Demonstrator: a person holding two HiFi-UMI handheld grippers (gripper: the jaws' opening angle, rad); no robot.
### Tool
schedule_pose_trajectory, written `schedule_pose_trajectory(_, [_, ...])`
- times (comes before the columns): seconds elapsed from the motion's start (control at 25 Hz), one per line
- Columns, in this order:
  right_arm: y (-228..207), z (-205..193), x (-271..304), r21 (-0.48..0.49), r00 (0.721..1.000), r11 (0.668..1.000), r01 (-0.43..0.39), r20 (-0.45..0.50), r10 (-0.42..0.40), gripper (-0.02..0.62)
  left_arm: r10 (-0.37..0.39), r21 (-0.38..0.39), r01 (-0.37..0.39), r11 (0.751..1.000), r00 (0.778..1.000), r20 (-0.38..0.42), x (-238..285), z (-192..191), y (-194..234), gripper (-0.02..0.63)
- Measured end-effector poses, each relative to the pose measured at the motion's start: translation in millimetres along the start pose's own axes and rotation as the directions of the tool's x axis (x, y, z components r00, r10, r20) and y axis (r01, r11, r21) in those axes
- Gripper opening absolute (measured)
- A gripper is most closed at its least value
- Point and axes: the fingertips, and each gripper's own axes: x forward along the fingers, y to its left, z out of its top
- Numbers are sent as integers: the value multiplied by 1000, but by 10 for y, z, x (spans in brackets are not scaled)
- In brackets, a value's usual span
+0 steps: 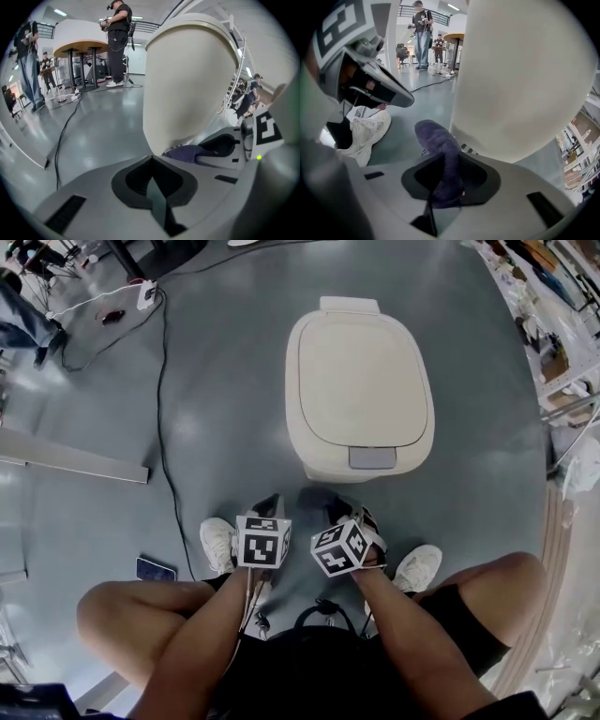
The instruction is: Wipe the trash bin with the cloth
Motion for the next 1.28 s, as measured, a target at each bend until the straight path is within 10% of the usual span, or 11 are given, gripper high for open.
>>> schedule_pose_trajectory(0.28, [147,116,296,140,995,986,-95,-17,98,94,7,-43,-7,999,1000,1,59,12,257,0])
schedule_pose_trajectory(0.56, [76,-8,522,475,990,871,-122,-7,142,94,-32,-36,31,999,999,-18,186,-67,153,0])
schedule_pose_trajectory(1.28, [-545,-542,240,616,999,787,-7,-31,33,94,-51,12,51,999,997,-58,294,32,-235,0])
